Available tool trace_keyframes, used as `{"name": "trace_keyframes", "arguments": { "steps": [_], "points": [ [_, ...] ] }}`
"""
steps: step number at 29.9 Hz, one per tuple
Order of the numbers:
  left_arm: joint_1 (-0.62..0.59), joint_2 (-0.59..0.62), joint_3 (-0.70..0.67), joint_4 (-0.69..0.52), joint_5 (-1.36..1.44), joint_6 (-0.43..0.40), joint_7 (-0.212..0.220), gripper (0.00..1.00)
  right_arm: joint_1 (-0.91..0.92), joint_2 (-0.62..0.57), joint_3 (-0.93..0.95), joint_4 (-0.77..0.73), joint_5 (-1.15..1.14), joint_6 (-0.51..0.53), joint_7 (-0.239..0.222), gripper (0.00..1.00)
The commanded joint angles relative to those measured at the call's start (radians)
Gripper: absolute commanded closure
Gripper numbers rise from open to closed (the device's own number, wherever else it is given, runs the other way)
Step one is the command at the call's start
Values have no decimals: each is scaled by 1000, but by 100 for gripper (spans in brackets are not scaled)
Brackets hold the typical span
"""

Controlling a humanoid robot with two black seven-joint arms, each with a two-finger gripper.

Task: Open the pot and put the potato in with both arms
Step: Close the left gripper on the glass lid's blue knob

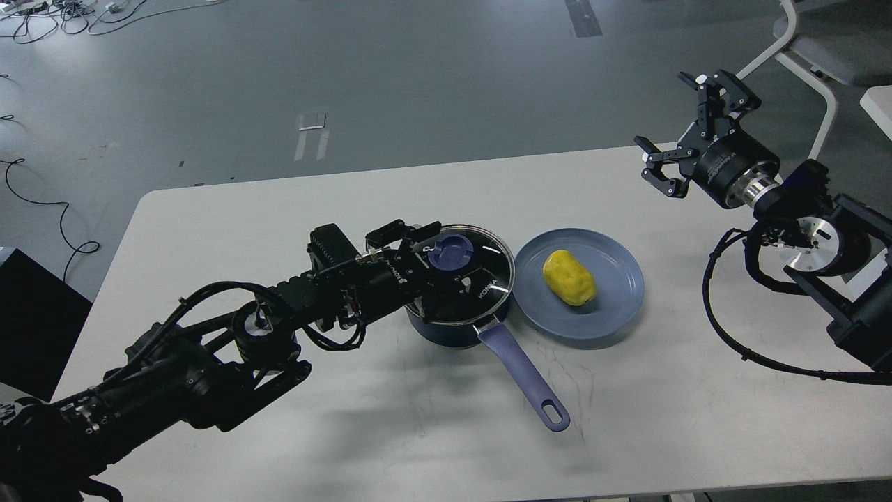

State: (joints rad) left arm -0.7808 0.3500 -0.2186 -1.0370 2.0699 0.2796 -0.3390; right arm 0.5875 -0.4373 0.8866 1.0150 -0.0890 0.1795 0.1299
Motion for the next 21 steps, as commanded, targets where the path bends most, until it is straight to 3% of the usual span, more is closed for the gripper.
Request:
{"name": "trace_keyframes", "arguments": {
  "steps": [1,4,10,21],
  "points": [
    [3,-2,-2,0,-4,0,0,2,0,0,0,1,0,1,1,0],
    [5,-6,-1,2,-10,0,-6,2,0,-3,0,2,0,1,1,0],
    [11,-14,-1,25,-10,0,-69,2,0,-9,0,2,0,1,1,0],
    [9,-34,-4,63,-8,0,-66,3,0,-9,0,1,0,1,1,0]
  ]
}}
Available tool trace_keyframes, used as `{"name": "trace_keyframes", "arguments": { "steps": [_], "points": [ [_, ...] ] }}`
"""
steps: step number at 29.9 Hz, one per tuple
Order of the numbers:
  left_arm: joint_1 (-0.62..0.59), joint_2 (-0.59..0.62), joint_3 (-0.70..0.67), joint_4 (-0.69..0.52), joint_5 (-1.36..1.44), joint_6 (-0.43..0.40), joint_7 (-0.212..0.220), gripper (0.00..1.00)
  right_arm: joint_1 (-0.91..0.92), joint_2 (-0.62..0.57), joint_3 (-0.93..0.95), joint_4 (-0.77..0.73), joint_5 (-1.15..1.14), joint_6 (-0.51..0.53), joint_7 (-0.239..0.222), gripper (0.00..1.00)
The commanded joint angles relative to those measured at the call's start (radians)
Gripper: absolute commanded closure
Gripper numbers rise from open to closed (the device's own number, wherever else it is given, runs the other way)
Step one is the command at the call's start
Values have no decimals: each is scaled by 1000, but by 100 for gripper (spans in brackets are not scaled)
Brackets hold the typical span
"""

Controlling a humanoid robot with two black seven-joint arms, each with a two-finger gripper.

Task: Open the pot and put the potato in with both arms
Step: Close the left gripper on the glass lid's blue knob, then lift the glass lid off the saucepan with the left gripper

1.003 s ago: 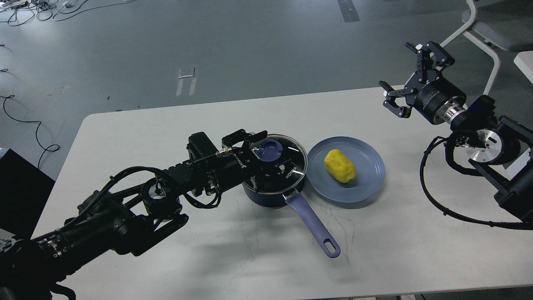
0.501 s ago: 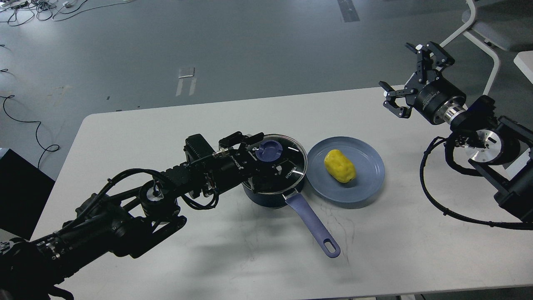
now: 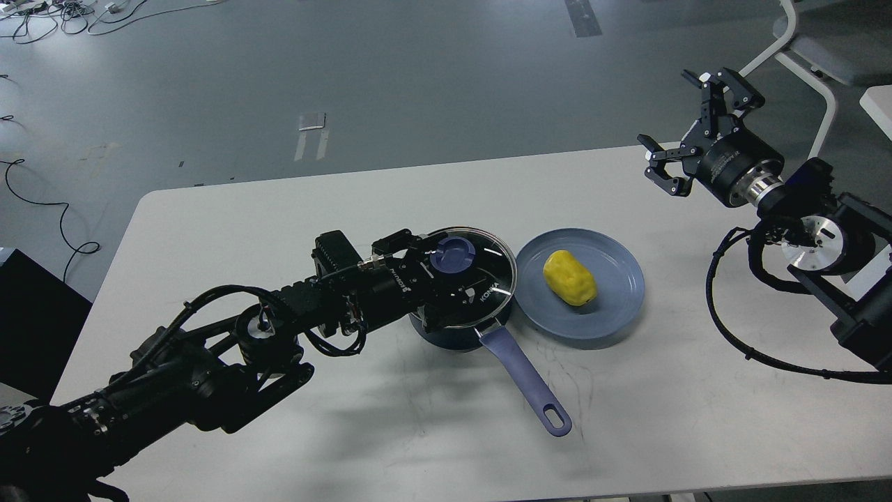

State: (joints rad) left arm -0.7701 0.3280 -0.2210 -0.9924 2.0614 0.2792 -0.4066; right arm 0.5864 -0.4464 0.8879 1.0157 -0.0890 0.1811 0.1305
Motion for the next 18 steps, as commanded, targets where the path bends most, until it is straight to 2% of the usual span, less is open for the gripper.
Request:
{"name": "trace_keyframes", "arguments": {
  "steps": [1,2,4,6,10,12,18],
  "points": [
    [-3,-24,-1,37,0,2,2,7,0,0,-1,-2,0,0,0,0],
    [-3,-29,-3,44,-1,2,2,10,0,-2,-1,-2,0,0,0,0],
    [-6,-37,-3,63,-1,3,2,26,0,-2,-1,-2,0,0,0,0],
    [-6,-38,-3,63,-1,3,2,35,0,-2,-1,-3,0,0,0,0],
    [-8,-43,-1,66,-1,3,0,63,-5,-2,-1,-6,0,0,0,0],
    [-8,-41,-3,70,-1,3,0,67,-5,0,-3,-9,-2,-2,0,0],
    [-11,-32,-3,70,-33,6,-4,70,-7,-2,-4,-12,0,-2,0,0]
  ]
}}
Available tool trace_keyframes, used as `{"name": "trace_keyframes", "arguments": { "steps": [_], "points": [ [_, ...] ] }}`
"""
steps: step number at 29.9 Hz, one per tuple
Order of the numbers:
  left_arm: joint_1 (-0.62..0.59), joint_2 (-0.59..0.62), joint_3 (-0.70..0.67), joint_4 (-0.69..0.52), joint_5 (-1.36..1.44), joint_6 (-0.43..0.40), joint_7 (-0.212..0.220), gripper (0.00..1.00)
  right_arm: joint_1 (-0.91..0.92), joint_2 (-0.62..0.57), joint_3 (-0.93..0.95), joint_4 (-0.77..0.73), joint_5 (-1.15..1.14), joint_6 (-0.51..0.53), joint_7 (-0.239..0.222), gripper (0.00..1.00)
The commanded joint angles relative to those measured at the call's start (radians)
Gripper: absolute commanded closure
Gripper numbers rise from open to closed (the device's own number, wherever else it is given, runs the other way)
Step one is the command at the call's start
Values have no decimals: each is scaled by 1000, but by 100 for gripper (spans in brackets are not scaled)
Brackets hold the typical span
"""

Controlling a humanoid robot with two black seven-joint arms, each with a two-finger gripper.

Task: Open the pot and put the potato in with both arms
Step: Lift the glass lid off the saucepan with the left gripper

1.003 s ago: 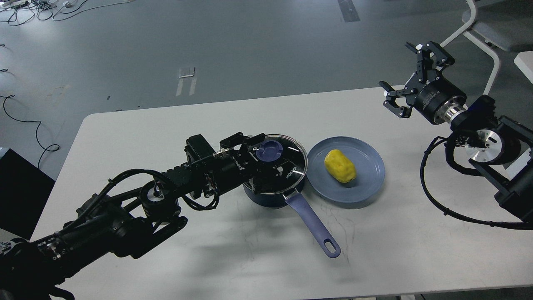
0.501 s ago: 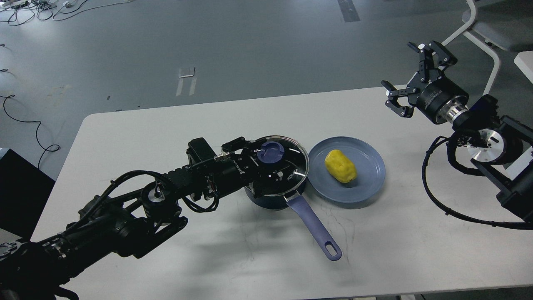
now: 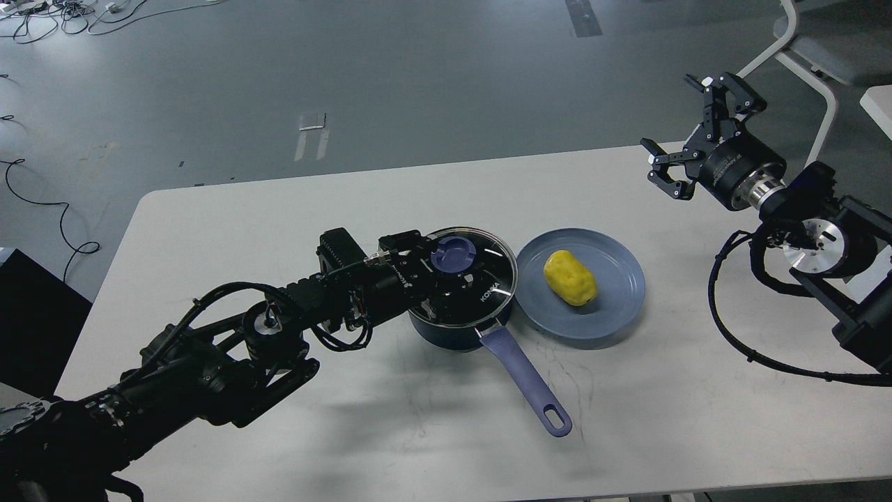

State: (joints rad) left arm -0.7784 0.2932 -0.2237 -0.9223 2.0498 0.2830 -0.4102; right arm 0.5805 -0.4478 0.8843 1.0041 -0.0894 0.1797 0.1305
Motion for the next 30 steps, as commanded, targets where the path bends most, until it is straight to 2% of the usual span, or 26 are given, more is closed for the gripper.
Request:
{"name": "trace_keyframes", "arguments": {
  "steps": [1,6,12,16,19,24,30],
  "points": [
    [-2,3,-2,0,-25,2,-1,70,-1,0,-1,-1,-1,0,0,0],
    [-10,6,-8,-18,-52,2,-7,70,-2,0,-1,1,0,0,0,0],
    [-38,44,-8,-139,-201,24,-71,69,-2,-5,-10,-7,-1,0,0,0],
    [-73,75,-13,-150,-204,44,-72,69,-2,-9,-10,-5,-1,0,0,0],
    [-104,115,-13,-133,-206,80,-70,69,-2,-8,-8,-4,-1,0,0,0],
    [-98,181,3,-76,-204,197,-73,70,-1,-8,-8,-2,0,0,0,0],
    [-6,268,4,11,-204,206,-79,70,-2,-8,-13,-2,-1,0,0,0]
  ]
}}
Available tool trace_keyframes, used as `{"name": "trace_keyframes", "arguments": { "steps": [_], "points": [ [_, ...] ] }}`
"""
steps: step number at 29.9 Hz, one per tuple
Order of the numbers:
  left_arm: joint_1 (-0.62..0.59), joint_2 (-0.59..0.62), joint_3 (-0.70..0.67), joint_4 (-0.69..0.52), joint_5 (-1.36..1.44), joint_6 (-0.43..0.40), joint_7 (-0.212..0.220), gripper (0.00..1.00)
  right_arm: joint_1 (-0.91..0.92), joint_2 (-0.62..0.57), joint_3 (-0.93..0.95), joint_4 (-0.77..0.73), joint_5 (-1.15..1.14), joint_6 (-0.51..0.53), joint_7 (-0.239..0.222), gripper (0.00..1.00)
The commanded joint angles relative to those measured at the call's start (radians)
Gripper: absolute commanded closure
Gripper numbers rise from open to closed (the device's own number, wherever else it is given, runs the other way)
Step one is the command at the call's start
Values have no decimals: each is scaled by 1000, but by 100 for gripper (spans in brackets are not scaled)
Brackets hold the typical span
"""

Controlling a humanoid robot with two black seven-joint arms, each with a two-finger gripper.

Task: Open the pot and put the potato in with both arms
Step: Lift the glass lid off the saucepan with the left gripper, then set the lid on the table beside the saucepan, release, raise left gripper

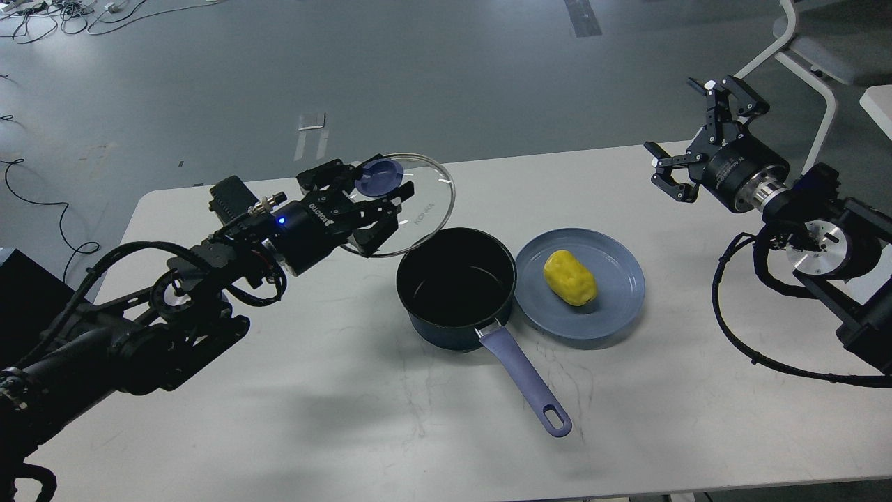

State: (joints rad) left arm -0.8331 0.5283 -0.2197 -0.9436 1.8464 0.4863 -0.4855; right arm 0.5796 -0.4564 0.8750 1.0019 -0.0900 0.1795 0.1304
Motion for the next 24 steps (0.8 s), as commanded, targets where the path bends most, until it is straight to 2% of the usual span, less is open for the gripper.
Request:
{"name": "trace_keyframes", "arguments": {
  "steps": [1,8,14,24],
  "points": [
    [71,45,0,52,-1,2,-3,70,-1,1,-4,-2,-1,0,0,0],
    [184,21,0,249,-18,2,-3,70,-1,9,-10,-5,-2,0,0,0],
    [187,-5,2,263,-90,2,-3,70,0,5,-22,-5,-4,-2,0,0],
    [232,-48,2,263,-141,2,-3,59,-1,-10,-24,-3,-5,-2,0,0]
  ]
}}
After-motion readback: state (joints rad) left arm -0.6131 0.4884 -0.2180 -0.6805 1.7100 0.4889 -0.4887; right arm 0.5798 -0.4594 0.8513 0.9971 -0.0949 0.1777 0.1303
